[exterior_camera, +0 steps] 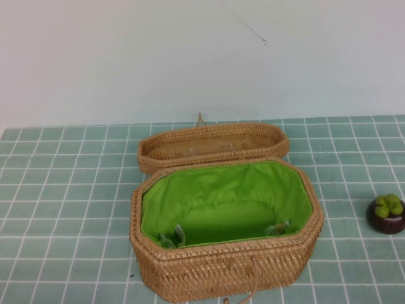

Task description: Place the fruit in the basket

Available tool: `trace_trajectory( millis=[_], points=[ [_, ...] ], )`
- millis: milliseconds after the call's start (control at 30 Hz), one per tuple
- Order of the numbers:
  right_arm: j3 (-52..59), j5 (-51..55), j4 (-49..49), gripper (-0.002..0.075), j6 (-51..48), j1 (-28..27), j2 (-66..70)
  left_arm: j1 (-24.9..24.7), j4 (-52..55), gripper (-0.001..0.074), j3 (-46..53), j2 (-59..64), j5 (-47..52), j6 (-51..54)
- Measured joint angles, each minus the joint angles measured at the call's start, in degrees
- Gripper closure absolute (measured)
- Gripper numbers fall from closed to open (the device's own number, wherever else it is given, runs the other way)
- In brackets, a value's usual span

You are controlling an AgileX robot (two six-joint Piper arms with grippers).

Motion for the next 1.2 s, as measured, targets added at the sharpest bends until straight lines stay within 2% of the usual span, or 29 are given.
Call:
trace_trajectory(
  millis=[67, 267, 1200],
  points=[
    [0.0, 0.0, 0.0, 0.0728, 0.0, 0.0, 0.0, 0.0, 0.1, 0.0738, -2.2, 0.0, 1.0, 0.0],
    [0.0, 0.0, 0.0, 0.0728, 0.0, 0.0, 0.0, 0.0, 5.4, 0.0734, 0.0, 0.0, 0.0, 0.0],
    [0.0, 0.0, 0.0, 0.0728, 0.0, 0.0, 0.0, 0.0, 5.4, 0.0735, 0.0, 0.0, 0.0, 0.0]
  ],
)
